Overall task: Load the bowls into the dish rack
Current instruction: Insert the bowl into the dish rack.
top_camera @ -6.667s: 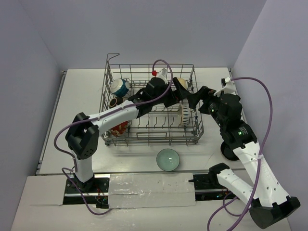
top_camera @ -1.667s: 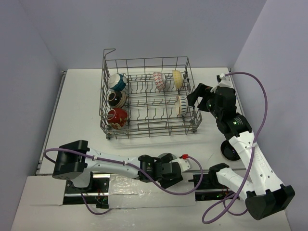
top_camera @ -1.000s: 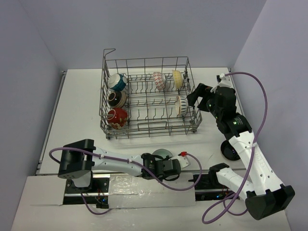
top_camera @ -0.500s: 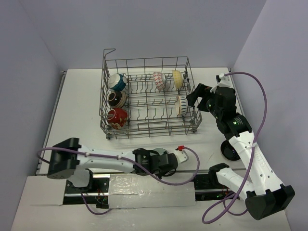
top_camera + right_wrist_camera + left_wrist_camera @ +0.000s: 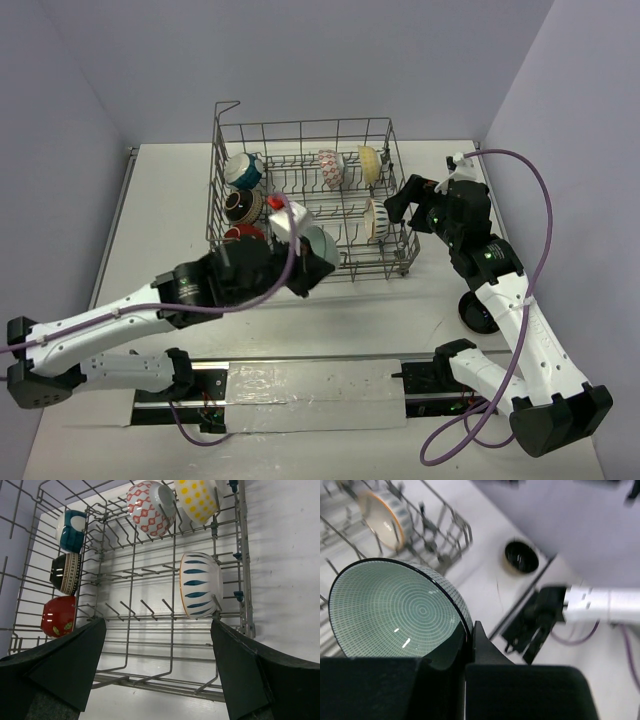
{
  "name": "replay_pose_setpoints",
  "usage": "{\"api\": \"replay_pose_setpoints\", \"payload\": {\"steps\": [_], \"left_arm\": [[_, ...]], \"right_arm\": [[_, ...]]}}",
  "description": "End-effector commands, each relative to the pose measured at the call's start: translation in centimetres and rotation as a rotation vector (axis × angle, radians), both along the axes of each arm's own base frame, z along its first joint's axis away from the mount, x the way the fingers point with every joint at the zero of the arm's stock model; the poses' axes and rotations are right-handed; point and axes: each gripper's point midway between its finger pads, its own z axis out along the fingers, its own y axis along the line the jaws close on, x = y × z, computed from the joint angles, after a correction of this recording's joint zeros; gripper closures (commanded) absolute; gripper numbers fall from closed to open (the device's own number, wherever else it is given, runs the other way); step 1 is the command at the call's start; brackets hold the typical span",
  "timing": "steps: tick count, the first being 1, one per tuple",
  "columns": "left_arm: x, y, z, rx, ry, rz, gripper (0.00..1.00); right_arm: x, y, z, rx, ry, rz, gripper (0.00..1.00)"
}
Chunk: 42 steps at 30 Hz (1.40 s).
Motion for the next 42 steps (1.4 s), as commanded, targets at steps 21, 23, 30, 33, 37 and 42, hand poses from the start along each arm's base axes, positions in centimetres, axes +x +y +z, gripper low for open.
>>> {"api": "replay_pose_setpoints", "payload": {"steps": [21, 23, 30, 33, 37, 42], "left_arm": [[17.1, -3.1, 9.0, -0.731, 0.23, 0.151, 1.0], [18.3, -4.0, 7.3, -0.733, 0.279, 0.164, 1.0], [19.8, -5.0, 5.9, -0.79, 0.325, 0.18, 1.0], [20.1, -5.2, 5.8, -0.825, 0.338, 0.177, 1.0], [20.9, -5.9, 5.1, -0.843, 0.359, 0.185, 1.0], [21.8, -6.1, 4.4, -0.871, 0.361, 0.206, 1.0]], "right_arm": [[0.3, 0.5, 1.5, 0.032, -0.056, 0.025, 0.08], [0.4, 0.5, 1.5, 0.033, -0.054, 0.024, 0.08], [0.5, 0.3, 1.5, 0.031, -0.056, 0.015, 0.08], [0.4, 0.3, 1.6, 0.034, -0.057, 0.015, 0.08], [0.4, 0.3, 1.6, 0.035, -0.06, 0.017, 0.08], [0.3, 0.3, 1.7, 0.039, -0.062, 0.016, 0.07]]}}
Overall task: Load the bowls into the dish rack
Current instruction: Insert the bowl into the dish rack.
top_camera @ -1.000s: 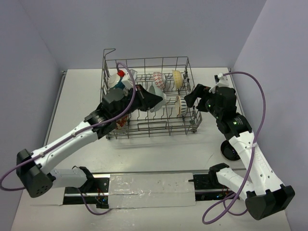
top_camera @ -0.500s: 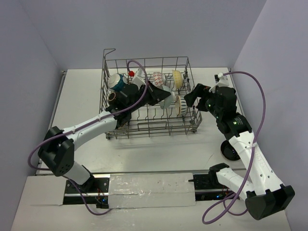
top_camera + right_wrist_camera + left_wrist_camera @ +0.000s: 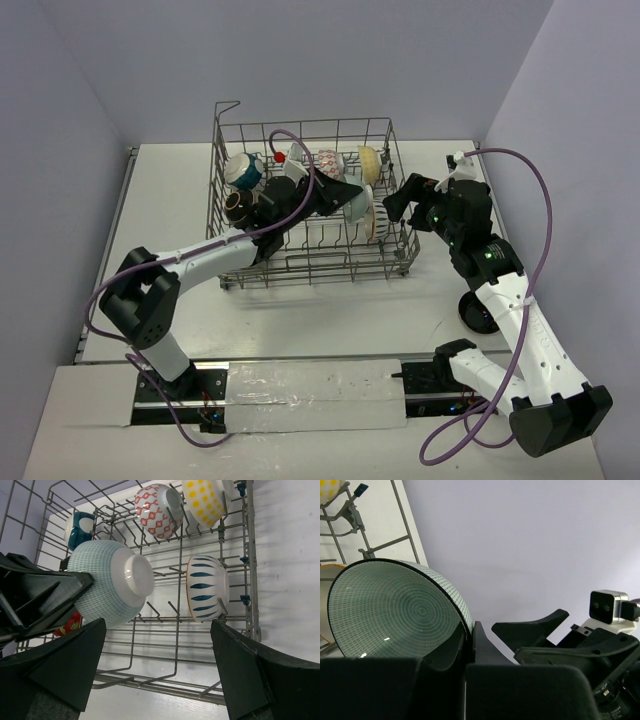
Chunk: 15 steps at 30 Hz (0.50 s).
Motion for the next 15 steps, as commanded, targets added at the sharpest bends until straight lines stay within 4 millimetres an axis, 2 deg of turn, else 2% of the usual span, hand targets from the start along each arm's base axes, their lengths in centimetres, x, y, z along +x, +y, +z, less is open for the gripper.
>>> {"api": "replay_pose_setpoints", "payload": {"steps": [1, 8, 15], "left_arm": [[0.8, 0.1, 5.6, -0.163, -0.112, 0.028, 1.0], [1.3, 0.1, 3.1, -0.173, -0.056, 0.049, 1.0], [1.8, 0.2, 2.1, -0.173, -0.023, 0.054, 1.0]], "right_arm": [[0.1, -0.2, 1.3, 0.019, -0.047, -0.007, 0.07], [0.2, -0.2, 1.4, 0.021, -0.048, -0.009, 0.07], [0.2, -0.2, 1.4, 0.021, -0.048, -0.009, 0.07]]}}
